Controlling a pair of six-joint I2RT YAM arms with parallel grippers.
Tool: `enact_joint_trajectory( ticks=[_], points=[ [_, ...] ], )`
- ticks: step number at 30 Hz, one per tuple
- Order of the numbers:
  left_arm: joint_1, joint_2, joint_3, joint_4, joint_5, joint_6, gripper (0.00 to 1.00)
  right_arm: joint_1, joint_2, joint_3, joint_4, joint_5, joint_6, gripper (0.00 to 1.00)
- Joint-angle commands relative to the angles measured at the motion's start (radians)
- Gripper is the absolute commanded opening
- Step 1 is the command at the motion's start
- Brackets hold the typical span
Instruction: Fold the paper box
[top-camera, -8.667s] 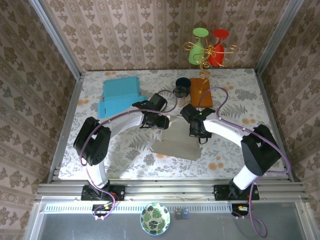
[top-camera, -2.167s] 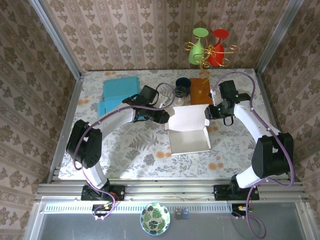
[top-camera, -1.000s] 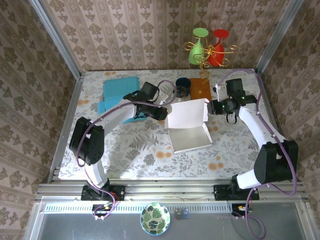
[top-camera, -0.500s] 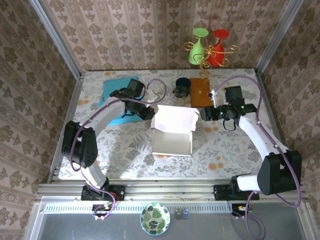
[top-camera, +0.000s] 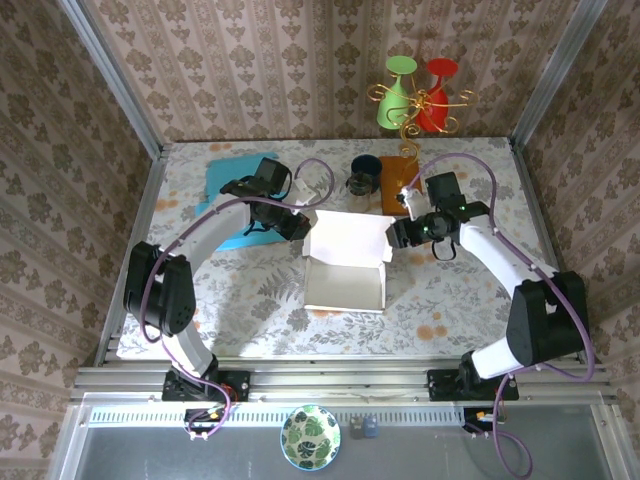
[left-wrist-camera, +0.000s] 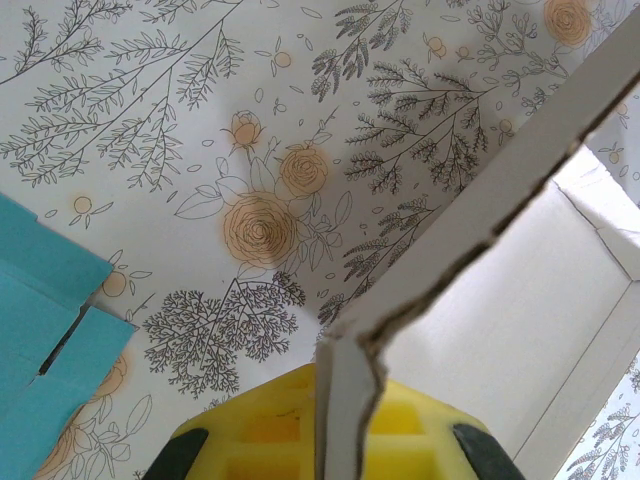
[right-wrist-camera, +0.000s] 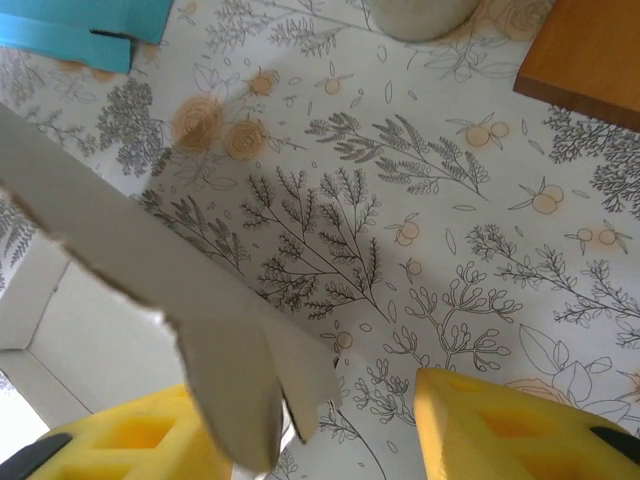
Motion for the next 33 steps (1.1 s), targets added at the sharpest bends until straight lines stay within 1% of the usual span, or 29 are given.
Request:
enact_joint_trajectory(
  ticks=[1,3,10,14,15,19,22,25,30,33],
  points=[
    [0.001,0.008,0.004,-0.004,-0.002,0.012,0.0,0.02,-0.001,0.031,-0.013,0.025,0.003,0.48],
    [0.001,0.007,0.002,0.002,-0.003,0.006,0.0,0.032,0.003,0.031,-0.012,0.033,0.01,0.45],
    [-0.004,0.007,0.0,0.036,-0.036,-0.074,0.0,0.072,0.023,0.049,-0.014,0.121,0.039,0.21],
    [-0.023,0.007,0.008,0.054,-0.134,-0.19,0.0,0.109,0.033,0.085,-0.037,0.233,0.067,0.07],
    [-0.029,0.009,0.013,0.058,-0.156,-0.23,0.0,0.12,0.039,0.1,-0.047,0.271,0.079,0.01],
    [-0.064,0.007,0.025,0.081,-0.228,-0.374,0.0,0.151,0.067,0.17,-0.086,0.374,0.172,0.0],
    [-0.079,0.002,0.022,0.116,-0.267,-0.513,0.0,0.193,0.082,0.224,-0.107,0.467,0.27,0.0],
    [-0.097,-0.001,0.018,0.151,-0.307,-0.62,0.0,0.246,0.089,0.248,-0.102,0.564,0.369,0.0],
    [-0.112,-0.009,-0.007,0.233,-0.351,-0.702,0.0,0.304,0.092,0.251,-0.067,0.69,0.483,0.0],
    [-0.114,-0.012,-0.029,0.301,-0.357,-0.723,0.0,0.308,0.079,0.218,-0.013,0.697,0.527,0.0]
  ],
)
